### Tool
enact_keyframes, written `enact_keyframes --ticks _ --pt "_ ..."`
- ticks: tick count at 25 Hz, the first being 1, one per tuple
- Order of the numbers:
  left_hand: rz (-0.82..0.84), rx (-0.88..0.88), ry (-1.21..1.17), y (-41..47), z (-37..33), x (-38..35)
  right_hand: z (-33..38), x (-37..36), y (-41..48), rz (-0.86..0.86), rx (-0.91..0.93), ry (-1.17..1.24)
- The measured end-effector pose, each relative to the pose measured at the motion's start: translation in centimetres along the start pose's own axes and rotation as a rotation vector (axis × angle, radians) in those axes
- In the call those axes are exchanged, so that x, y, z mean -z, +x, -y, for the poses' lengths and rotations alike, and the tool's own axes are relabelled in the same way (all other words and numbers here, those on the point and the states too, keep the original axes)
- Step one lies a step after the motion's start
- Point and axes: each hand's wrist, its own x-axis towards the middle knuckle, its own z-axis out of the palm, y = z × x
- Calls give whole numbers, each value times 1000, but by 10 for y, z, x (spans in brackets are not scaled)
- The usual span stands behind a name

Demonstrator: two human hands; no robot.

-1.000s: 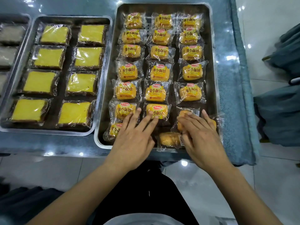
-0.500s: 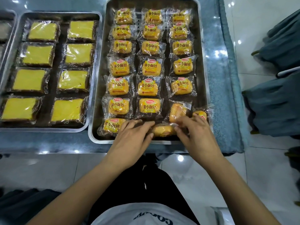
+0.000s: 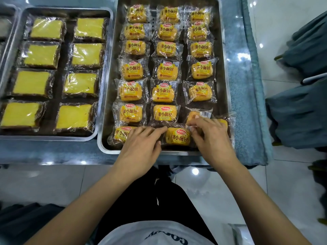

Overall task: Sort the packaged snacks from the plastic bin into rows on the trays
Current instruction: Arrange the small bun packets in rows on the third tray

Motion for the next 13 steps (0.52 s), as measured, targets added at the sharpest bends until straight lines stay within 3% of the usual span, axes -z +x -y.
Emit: enact_keyframes --ticks 6,10,13 --pt "-195 -4 149 -13 -5 -1 25 -15 11 66 56 87" --pt "-98 -58 247 -12 -9 -12 41 -24 16 55 114 -11" --pt "-3 -26 272 -11 -4 -19 31 -19 8 -56 84 -128"
